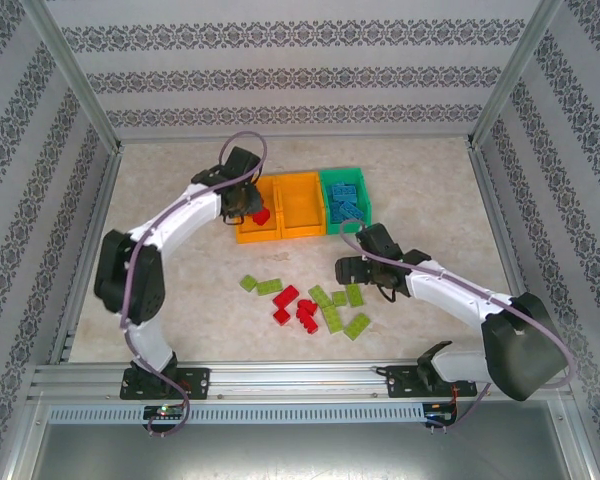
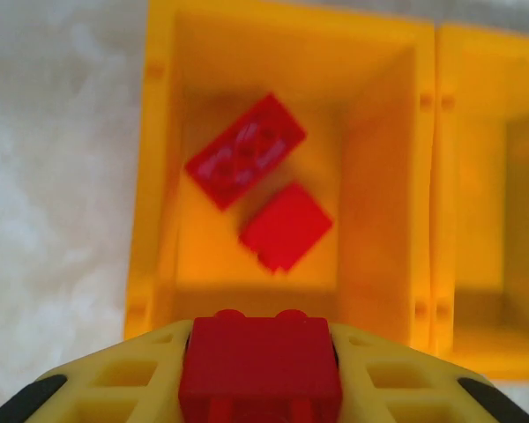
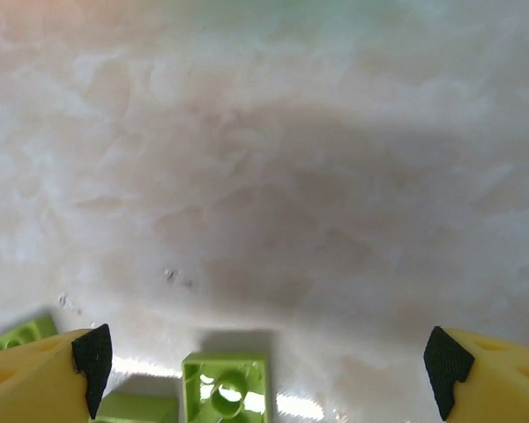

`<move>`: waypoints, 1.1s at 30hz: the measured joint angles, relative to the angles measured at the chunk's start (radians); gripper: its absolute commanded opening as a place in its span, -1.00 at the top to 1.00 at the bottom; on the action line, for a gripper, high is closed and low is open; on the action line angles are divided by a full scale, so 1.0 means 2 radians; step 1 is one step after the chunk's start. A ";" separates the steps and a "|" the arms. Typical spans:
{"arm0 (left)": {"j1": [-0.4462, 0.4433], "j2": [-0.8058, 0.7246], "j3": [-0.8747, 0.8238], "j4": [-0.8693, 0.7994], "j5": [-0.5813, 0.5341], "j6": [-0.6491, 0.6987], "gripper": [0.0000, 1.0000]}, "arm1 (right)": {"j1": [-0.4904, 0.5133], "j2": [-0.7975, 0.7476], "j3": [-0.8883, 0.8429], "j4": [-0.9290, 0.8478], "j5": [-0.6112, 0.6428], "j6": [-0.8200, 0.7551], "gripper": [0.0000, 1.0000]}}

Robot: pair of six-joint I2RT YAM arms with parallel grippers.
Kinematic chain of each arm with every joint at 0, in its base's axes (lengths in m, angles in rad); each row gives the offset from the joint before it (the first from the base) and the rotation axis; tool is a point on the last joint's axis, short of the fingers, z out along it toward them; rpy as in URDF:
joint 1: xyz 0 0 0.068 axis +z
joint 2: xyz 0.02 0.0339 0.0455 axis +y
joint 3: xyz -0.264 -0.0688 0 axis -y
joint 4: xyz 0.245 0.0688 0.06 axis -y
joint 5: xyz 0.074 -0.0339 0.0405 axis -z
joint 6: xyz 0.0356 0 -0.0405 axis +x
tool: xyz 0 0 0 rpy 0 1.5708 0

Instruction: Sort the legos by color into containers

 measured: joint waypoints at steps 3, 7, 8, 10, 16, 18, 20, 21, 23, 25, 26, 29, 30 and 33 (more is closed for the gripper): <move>0.010 0.059 0.051 0.002 0.003 0.020 0.24 | 0.017 0.000 -0.004 -0.002 -0.002 0.014 -0.86; 0.013 0.097 0.081 0.002 0.007 0.035 0.20 | 0.028 0.011 -0.004 -0.003 -0.002 0.034 -0.78; 0.013 0.101 0.084 0.002 0.009 0.037 0.18 | 0.028 0.016 -0.004 -0.003 -0.001 0.039 -0.77; 0.013 0.103 0.086 0.002 0.012 0.039 0.15 | 0.028 0.023 -0.004 -0.008 0.003 0.046 -0.73; 0.013 0.104 0.086 0.002 0.022 0.045 -0.07 | 0.028 0.027 -0.004 -0.013 0.006 0.057 -0.59; 0.013 0.104 0.086 0.002 0.022 0.046 -0.11 | 0.028 0.032 -0.004 -0.014 0.006 0.057 -0.57; 0.013 0.104 0.085 0.002 0.022 0.046 -0.14 | 0.028 0.037 -0.004 -0.015 0.003 0.057 -0.56; 0.013 0.104 0.084 0.003 0.022 0.046 -0.18 | 0.028 0.039 -0.004 -0.016 0.000 0.056 -0.56; 0.013 0.103 0.080 0.005 0.022 0.046 -0.24 | 0.028 0.039 -0.004 -0.019 -0.005 0.056 -0.56; 0.013 0.100 0.072 0.011 0.022 0.046 -0.30 | 0.028 0.039 -0.004 -0.021 -0.008 0.056 -0.56; 0.013 0.096 0.068 0.013 0.022 0.046 -0.34 | 0.028 0.039 -0.004 -0.021 -0.009 0.056 -0.56; 0.013 0.082 0.052 0.018 0.024 0.046 -0.39 | 0.028 0.040 -0.004 -0.022 -0.015 0.056 -0.52; 0.013 0.076 0.047 0.019 0.024 0.046 -0.40 | 0.028 0.043 -0.003 -0.022 -0.018 0.054 -0.51; 0.013 0.063 0.035 0.020 0.024 0.046 -0.42 | 0.028 0.061 0.000 -0.023 -0.019 0.053 -0.42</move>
